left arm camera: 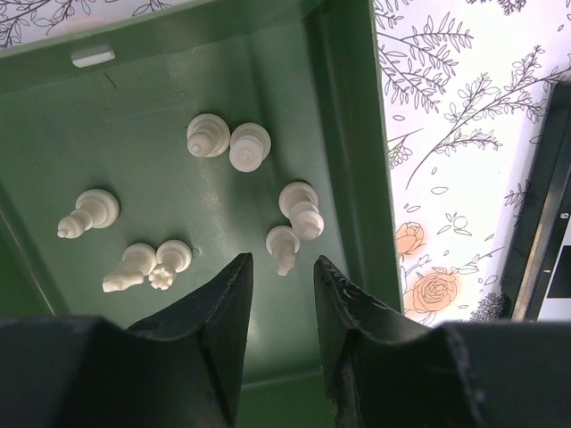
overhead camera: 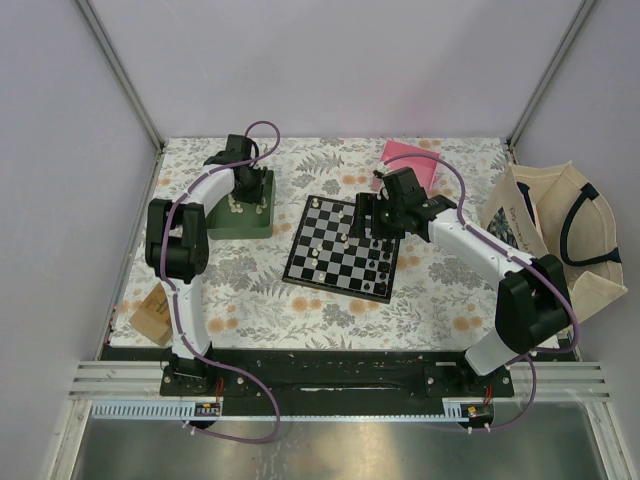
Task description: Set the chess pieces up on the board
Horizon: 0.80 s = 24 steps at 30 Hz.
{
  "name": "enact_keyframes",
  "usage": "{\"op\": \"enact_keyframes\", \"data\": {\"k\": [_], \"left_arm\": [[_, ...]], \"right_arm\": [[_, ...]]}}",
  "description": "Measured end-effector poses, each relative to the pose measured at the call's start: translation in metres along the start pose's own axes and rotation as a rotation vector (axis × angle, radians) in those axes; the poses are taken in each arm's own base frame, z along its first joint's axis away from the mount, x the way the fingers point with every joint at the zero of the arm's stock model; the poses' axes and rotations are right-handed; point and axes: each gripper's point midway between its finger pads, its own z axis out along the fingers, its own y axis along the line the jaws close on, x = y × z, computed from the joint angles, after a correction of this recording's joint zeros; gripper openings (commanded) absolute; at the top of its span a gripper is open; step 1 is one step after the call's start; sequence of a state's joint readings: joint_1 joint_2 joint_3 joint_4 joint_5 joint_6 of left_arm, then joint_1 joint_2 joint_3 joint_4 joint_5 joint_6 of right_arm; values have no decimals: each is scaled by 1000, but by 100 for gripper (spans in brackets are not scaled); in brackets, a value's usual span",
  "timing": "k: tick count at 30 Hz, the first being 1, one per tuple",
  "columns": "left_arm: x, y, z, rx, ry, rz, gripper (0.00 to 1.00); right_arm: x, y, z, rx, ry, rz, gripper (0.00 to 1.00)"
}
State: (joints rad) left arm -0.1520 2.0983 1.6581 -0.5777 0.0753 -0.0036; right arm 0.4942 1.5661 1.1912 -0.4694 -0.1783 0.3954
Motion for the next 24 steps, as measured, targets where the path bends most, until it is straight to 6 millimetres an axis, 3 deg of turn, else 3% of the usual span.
{"op": "enact_keyframes", "data": {"k": [24], "left_arm": [[9,1,11,0,39,2,33]], "right_arm": [[0,-2,0,3,1,-3,86]]}}
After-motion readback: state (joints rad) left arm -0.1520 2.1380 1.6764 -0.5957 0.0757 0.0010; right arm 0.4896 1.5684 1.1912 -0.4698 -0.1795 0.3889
